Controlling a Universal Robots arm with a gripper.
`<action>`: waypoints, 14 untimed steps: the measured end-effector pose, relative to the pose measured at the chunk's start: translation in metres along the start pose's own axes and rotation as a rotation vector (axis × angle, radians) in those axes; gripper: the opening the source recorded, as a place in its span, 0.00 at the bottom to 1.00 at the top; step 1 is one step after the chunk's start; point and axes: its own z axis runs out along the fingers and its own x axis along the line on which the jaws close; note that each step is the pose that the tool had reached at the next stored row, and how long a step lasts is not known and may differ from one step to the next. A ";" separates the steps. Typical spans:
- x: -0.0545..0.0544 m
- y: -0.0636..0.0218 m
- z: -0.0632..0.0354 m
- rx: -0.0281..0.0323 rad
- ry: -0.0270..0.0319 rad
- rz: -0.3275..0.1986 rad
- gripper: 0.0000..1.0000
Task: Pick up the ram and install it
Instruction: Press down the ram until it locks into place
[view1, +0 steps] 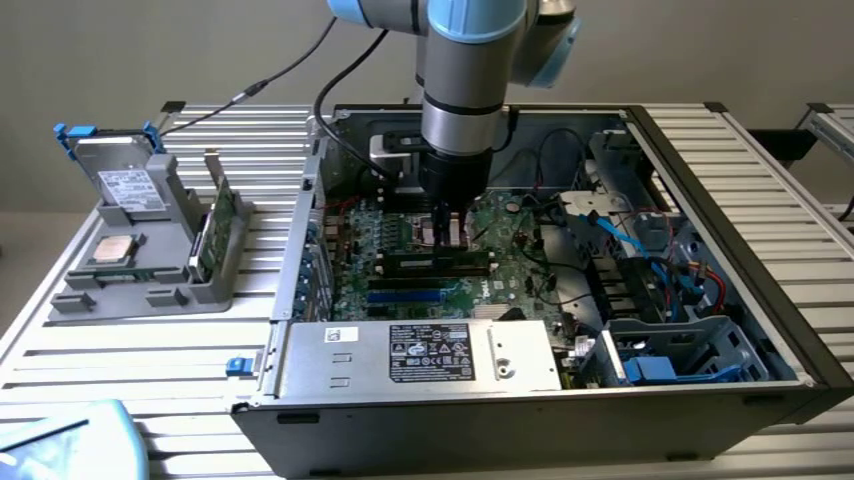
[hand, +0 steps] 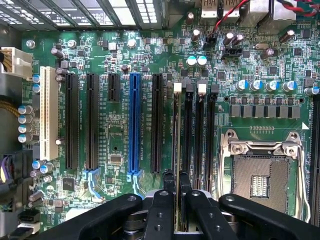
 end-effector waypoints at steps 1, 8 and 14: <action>0.000 -0.0001 0.0000 -0.0002 0.0000 0.000 0.15; 0.000 -0.0002 0.0010 -0.0006 0.0000 0.000 0.15; 0.000 -0.0005 0.0025 -0.0039 0.0003 0.000 0.15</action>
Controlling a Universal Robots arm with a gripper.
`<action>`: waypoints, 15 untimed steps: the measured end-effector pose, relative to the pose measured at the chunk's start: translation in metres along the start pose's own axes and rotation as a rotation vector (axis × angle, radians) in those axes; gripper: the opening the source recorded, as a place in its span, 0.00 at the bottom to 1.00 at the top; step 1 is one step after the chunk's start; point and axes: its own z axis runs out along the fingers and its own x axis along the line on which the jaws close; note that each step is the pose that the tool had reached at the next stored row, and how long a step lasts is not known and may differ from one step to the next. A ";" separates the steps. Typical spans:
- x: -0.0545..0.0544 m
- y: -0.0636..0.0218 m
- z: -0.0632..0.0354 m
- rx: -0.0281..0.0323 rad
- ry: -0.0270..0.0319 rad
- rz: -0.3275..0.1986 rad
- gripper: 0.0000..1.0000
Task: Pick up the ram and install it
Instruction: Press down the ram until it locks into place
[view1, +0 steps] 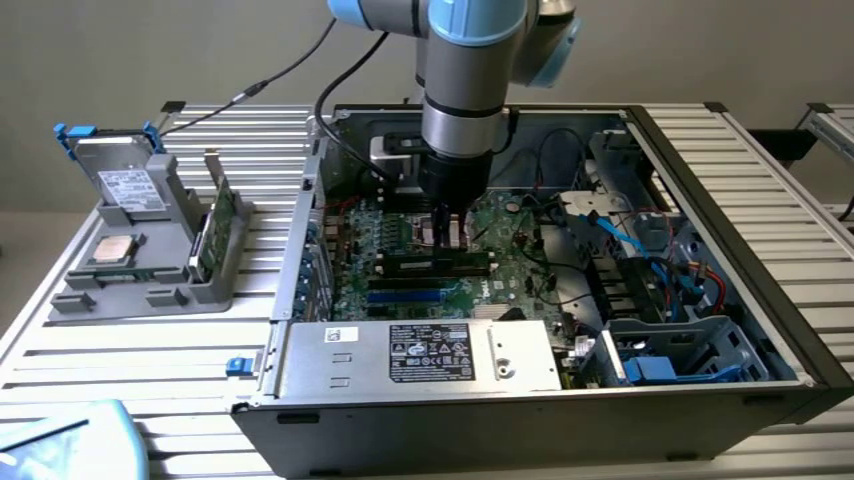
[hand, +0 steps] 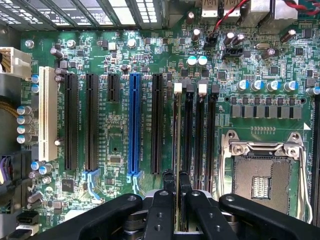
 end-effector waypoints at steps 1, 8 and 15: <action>0.000 0.0000 0.0002 -0.0013 -0.0001 0.000 0.15; 0.000 -0.0005 0.0005 -0.0085 0.0018 -0.001 0.15; 0.003 0.0000 0.0008 0.0141 0.0028 0.002 0.15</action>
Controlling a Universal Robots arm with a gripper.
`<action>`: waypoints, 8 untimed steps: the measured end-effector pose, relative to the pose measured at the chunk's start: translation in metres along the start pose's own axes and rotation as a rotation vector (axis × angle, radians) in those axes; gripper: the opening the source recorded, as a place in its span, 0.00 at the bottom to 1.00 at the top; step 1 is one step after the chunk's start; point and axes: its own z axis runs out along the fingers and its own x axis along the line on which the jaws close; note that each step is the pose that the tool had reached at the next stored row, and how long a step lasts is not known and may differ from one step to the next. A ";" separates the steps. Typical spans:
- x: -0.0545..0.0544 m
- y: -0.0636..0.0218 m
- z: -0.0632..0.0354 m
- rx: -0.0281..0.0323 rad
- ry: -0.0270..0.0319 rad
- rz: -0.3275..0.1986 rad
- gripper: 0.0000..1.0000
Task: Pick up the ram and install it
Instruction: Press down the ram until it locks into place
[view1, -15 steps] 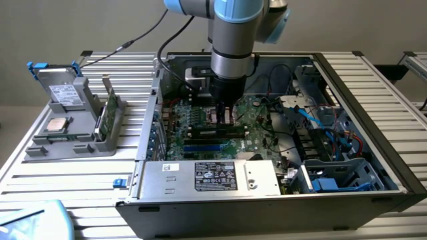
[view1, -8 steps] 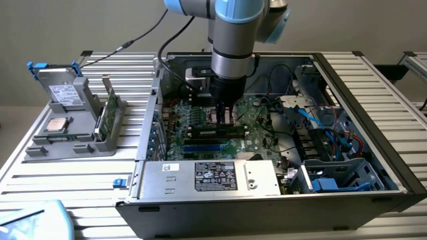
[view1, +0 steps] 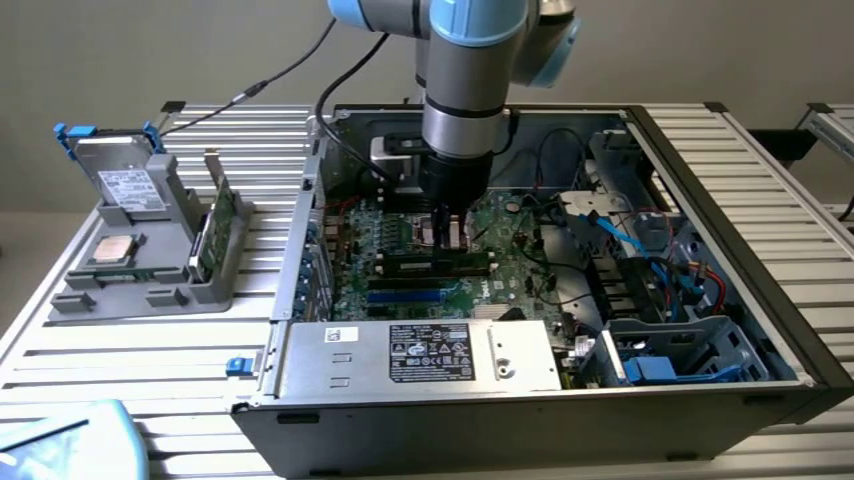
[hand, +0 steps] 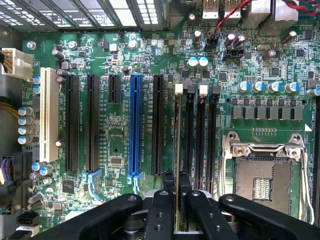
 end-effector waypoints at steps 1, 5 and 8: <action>0.003 0.0002 0.0004 0.0240 0.0002 0.002 0.15; 0.003 -0.0001 0.0001 0.0247 0.0008 0.001 0.15; 0.003 -0.0001 0.0001 0.0247 0.0008 0.001 0.15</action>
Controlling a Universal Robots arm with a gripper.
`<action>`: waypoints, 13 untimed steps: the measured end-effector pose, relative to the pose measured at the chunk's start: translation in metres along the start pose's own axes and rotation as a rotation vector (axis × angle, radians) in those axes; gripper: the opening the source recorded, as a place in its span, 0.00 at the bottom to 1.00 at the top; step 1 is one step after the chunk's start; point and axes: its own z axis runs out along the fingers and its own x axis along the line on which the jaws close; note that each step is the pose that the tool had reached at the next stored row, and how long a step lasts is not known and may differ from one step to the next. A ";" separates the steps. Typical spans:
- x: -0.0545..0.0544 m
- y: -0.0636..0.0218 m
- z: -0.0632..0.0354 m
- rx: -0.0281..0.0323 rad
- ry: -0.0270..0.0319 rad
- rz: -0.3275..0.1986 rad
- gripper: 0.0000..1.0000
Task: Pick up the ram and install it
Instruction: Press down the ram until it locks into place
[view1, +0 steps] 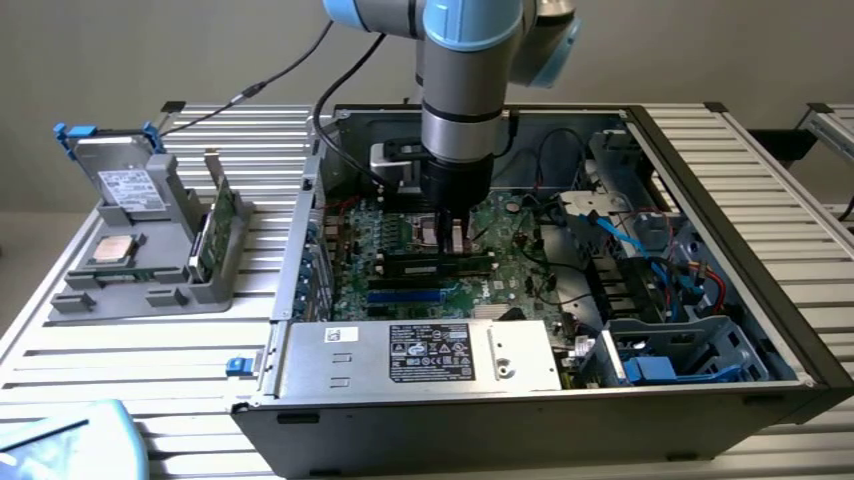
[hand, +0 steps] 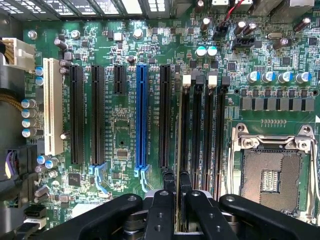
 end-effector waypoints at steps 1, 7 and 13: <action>0.000 0.0000 0.0000 0.0000 0.0001 0.000 0.15; 0.000 0.0000 0.0000 0.0000 0.0000 0.000 0.15; 0.000 0.0000 0.0000 0.0000 0.0000 0.000 0.15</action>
